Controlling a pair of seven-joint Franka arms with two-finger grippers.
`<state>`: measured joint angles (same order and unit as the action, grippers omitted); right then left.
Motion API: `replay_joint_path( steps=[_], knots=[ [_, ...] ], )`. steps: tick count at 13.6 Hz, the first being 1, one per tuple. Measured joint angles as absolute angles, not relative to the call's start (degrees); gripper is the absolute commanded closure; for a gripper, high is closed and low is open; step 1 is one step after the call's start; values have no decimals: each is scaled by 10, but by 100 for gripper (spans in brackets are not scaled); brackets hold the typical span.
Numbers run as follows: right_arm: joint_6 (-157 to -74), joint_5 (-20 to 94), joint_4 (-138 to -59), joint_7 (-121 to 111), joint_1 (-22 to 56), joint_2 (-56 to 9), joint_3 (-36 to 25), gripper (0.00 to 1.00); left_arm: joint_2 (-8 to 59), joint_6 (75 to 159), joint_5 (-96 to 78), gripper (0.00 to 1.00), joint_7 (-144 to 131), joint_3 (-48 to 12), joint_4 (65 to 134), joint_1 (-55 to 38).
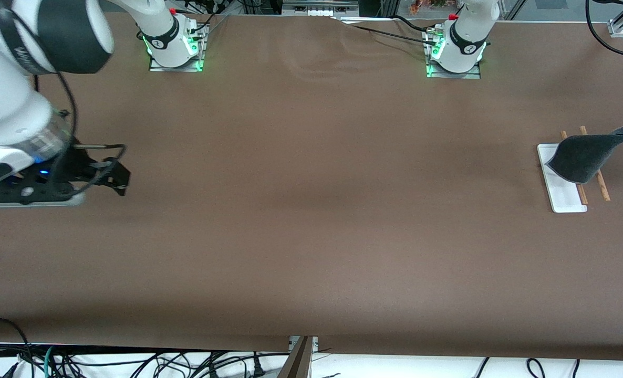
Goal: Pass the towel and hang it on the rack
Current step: 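Drape the towel over the wooden rods with the left gripper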
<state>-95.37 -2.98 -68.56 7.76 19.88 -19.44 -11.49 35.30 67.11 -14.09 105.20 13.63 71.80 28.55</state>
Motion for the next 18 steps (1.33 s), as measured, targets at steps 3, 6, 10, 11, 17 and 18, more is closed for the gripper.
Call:
replay_joint_path(
  steps=[3, 6, 10, 11, 17, 18],
  knots=[
    [-951, -30, -735, 66, 136, -150, -81, 0, 375, 702, -141, 100, 1052, 137, 718, 305],
    [-949, -30, -794, 16, 70, -100, -46, 0, 395, 745, -141, 100, 1052, 137, 718, 319],
    [-948, -30, -874, -21, 40, -46, -40, 0, 415, 785, -141, 100, 1052, 137, 718, 336],
    [-945, -30, -889, -23, 38, -36, -39, 0, 421, 792, -141, 95, 1052, 136, 718, 336],
    [-924, -31, -909, -24, 35, -23, -13, 0, 431, 801, -141, 0, 1038, 132, 715, 311],
    [-924, -31, -909, -24, 33, -22, -13, 0, 431, 801, -141, 0, 1033, 132, 713, 307]
  ],
)
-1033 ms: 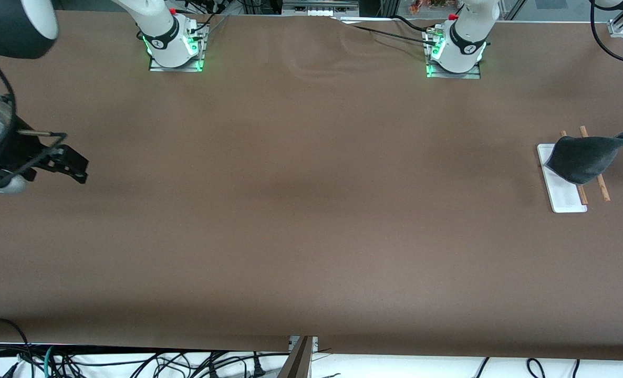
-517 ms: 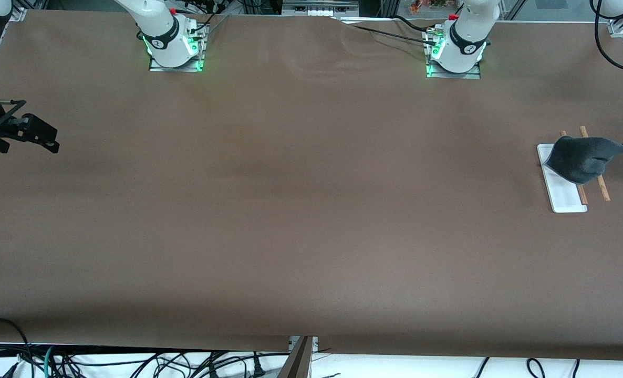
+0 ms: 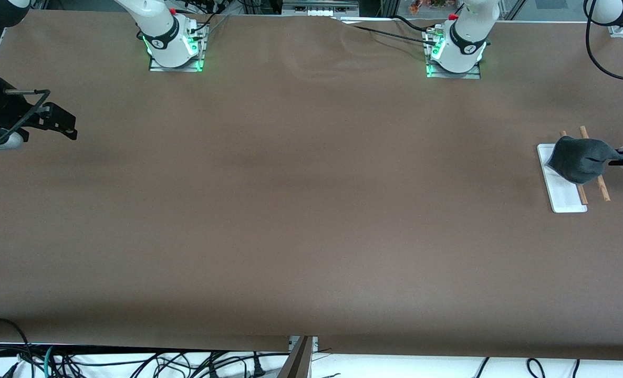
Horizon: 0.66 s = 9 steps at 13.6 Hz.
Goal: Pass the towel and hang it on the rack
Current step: 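Drape the towel over the wooden rods with the left gripper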
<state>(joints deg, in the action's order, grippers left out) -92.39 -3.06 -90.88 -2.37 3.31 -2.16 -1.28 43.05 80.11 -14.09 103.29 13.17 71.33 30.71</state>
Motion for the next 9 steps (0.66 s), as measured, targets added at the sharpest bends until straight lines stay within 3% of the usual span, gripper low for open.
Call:
replay_joint_path(
  steps=[5, 9],
  knots=[
    [-923, -31, -909, -24, 28, -10, -9, 0, 430, 817, -139, 0, 1024, 134, 699, 304],
    [-923, -30, -909, -25, 27, -9, 7, 0, 408, 786, -82, 0, 977, 133, 641, 273]
  ],
)
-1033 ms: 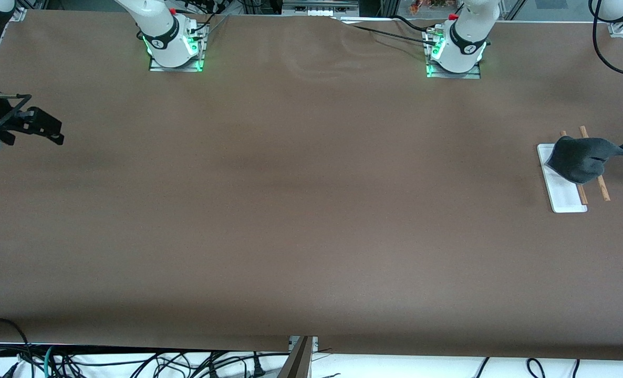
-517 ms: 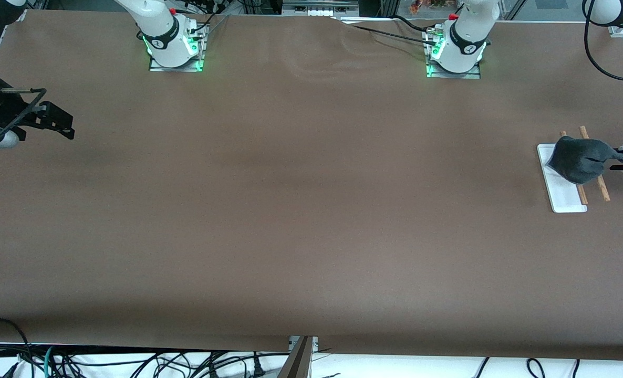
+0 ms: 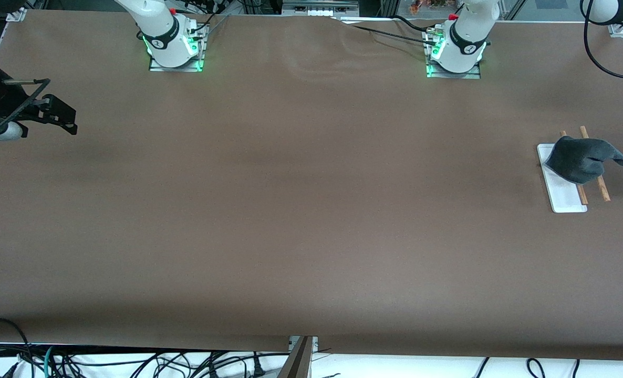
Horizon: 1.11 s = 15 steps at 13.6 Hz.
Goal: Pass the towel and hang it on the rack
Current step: 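Open the left gripper and draw it back from the rack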
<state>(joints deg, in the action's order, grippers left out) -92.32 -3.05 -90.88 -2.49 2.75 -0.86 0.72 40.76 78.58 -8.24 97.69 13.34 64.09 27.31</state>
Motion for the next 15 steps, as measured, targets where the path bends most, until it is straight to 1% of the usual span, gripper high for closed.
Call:
replay_joint_path(
  steps=[5, 9, 13, 14, 15],
  knots=[
    [-923, -31, -909, -25, 24, -12, 7, 0, 356, 728, -61, 0, 803, 130, 630, 187],
    [-923, -31, -908, -25, 23, -12, 7, 0, 333, 709, -61, 0, 635, 123, 629, 100],
    [-923, -30, -907, -25, 23, -12, 7, 0, 310, 709, -75, 0, 461, 112, 632, 10],
    [-923, -31, -907, -25, 23, -12, 7, 0, 298, 724, -78, 0, 406, 111, 646, -13],
    [-923, -30, -907, -25, 23, -12, 8, 0, 277, 755, -79, 0, 335, 108, 675, -35]
  ],
)
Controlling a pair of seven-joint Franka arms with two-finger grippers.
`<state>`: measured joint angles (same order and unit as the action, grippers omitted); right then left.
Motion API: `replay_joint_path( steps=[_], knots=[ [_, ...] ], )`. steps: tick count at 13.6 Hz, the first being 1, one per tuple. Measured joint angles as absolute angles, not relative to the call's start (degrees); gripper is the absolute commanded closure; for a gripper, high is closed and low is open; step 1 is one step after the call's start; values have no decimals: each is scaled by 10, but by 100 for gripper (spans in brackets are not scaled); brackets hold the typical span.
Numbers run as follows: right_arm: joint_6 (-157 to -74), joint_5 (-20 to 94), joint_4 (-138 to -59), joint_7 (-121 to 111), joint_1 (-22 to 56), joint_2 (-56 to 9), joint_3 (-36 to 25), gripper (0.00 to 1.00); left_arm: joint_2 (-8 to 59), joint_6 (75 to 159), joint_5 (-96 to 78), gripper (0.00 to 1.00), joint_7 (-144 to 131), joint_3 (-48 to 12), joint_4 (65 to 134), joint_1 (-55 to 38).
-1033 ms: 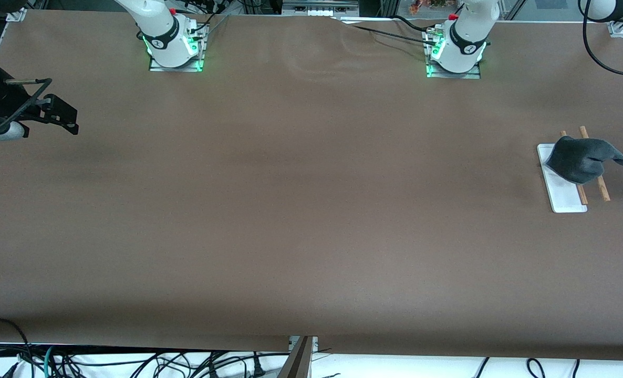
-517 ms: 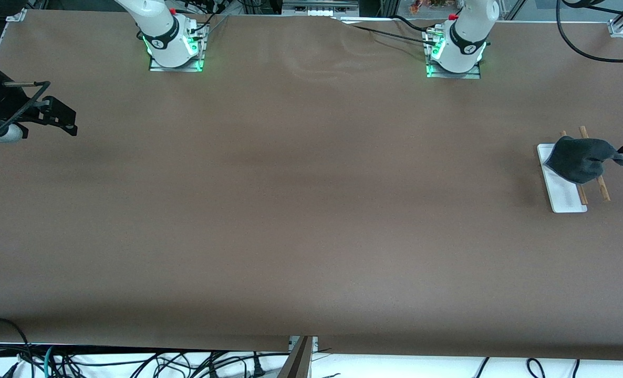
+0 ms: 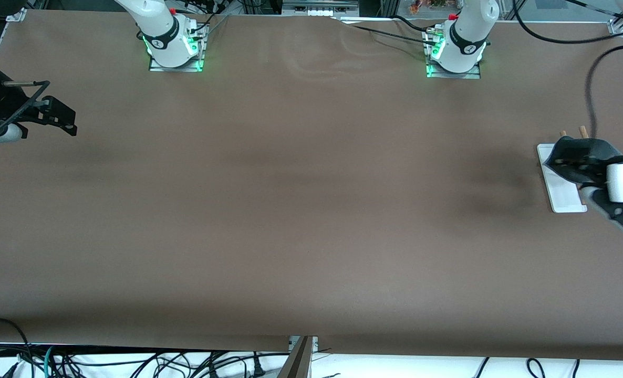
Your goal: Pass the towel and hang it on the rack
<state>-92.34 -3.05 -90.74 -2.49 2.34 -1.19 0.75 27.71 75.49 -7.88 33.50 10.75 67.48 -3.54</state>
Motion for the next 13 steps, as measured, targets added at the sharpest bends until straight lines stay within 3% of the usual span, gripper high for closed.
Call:
replay_joint_path(
  steps=[7, 13],
  knots=[
    [-923, -30, -907, -25, 23, -14, 8, 0, 63, 905, -42, 0, -38, -8, 918, -51],
    [-924, -30, -907, -25, 23, -16, 8, 0, -6, 988, -41, 0, -50, -8, 1017, -1]
  ],
)
